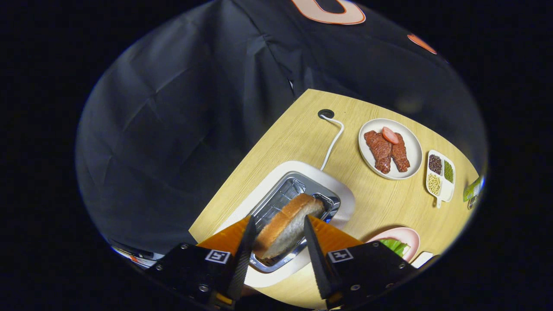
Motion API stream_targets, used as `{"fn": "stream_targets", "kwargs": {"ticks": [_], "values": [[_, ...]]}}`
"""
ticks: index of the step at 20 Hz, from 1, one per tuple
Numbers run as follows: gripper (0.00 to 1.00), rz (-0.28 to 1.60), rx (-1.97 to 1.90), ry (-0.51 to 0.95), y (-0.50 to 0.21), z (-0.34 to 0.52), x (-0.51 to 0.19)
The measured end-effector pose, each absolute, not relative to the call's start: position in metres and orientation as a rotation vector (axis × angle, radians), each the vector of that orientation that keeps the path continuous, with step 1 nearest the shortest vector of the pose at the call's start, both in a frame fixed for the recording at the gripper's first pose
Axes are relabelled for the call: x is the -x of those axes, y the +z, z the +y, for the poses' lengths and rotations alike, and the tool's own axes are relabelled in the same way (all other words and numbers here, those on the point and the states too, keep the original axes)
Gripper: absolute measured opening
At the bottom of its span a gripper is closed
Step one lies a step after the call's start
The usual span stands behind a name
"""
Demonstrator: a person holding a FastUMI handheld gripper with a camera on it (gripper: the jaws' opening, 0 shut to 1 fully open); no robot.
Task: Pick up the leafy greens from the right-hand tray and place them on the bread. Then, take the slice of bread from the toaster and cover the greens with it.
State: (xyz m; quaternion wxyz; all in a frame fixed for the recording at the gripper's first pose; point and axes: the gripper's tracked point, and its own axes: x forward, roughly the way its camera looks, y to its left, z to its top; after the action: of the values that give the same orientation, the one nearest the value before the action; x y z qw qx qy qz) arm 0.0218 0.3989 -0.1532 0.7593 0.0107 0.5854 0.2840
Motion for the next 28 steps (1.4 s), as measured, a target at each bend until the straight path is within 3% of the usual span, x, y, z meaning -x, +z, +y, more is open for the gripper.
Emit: {"fn": "stream_targets", "kwargs": {"ticks": [3, 4, 6, 21, 28], "values": [[0.41, 1.265, -0.031, 0.568, -0.147, 0.386, -0.023], [0.27, 1.256, -0.043, 0.552, -0.145, 0.381, -0.025], [0.17, 1.254, -0.094, 0.567, -0.139, 0.379, -0.023], [0.14, 1.030, -0.359, 0.680, -0.054, 0.332, 0.001], [0.14, 0.979, -0.427, 0.703, -0.058, 0.288, 0.020]]}}
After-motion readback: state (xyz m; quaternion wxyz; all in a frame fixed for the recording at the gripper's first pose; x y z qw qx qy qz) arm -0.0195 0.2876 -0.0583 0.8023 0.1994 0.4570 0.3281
